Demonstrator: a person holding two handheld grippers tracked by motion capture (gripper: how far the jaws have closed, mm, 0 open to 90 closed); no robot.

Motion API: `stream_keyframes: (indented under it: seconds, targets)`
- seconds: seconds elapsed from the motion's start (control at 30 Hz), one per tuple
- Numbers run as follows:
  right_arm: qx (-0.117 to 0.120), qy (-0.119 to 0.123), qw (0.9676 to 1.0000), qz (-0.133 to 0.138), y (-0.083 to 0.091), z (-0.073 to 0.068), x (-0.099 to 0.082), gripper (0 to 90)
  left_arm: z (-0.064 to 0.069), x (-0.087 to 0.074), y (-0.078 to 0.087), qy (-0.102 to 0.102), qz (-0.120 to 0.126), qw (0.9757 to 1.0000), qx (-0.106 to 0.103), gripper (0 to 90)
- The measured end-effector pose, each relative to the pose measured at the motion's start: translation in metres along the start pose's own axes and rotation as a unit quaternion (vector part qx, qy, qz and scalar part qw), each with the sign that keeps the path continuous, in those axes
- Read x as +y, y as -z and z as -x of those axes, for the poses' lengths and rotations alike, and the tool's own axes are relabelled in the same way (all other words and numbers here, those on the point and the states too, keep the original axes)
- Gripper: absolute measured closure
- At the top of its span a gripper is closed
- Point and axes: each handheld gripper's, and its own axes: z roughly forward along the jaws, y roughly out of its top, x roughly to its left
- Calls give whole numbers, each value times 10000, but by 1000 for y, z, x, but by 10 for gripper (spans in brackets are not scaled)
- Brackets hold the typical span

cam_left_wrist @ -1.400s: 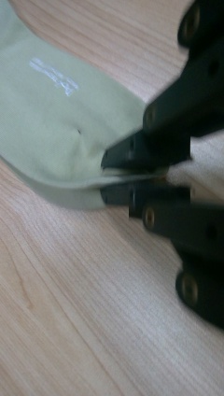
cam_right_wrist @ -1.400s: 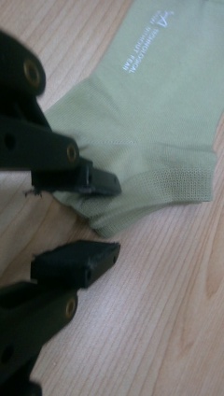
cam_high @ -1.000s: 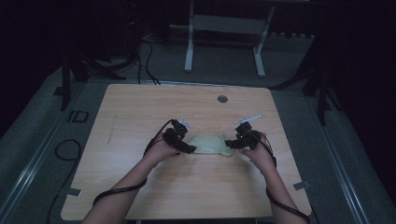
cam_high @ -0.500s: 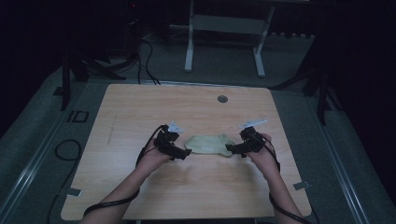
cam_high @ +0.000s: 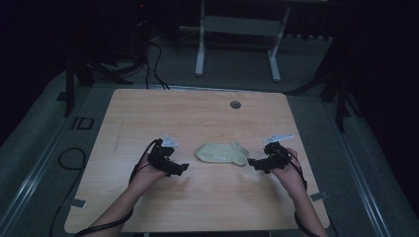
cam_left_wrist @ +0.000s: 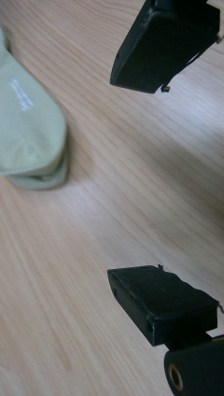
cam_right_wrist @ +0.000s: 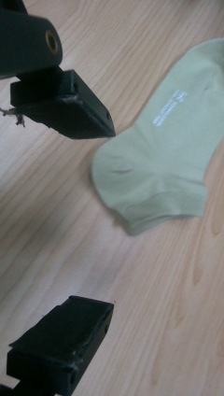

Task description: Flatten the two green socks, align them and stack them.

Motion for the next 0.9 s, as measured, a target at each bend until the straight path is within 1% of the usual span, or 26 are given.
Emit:
stream_keyframes:
  seconds: [0.07,0.13,0.2,0.33,0.4,0.43,0.47,0.53,0.7,0.77,0.83,0.9]
  targets:
    - [-13,-8,10000,-2,1,1,-4,133,-1,-4,4,10,31,10000,59,76]
    - [-11,-10,10000,-10,2,2,-8,133,-1,-8,6,55,61,10000,3,76]
    - [-26,-31,10000,-8,3,3,-13,133,-1,-14,9,85,145,9999,-22,76]
    - [-6,-58,10000,50,6,5,-23,130,-1,-23,15,104,179,9998,-25,76]
    - [-1,-71,10000,55,7,5,-25,130,-1,-23,15,104,179,9998,-25,76]
    - [-37,-53,10000,59,9,6,-32,126,-3,-31,22,88,295,9995,105,76]
    - [-34,-61,10000,62,10,7,-34,125,-4,-34,24,134,349,9993,92,76]
    - [-66,-81,9999,51,12,8,-39,124,-5,-38,27,258,378,9989,118,76]
    - [-171,-74,9998,76,16,11,-50,123,-6,-51,33,292,300,9989,211,74]
    - [-223,-41,9996,141,19,11,-54,123,-8,-58,35,338,258,9988,244,74]
    - [-271,-47,9995,168,21,12,-59,122,-11,-65,39,434,309,9983,252,73]
    - [-321,-52,9993,199,23,13,-63,121,-12,-69,42,467,328,9979,296,73]
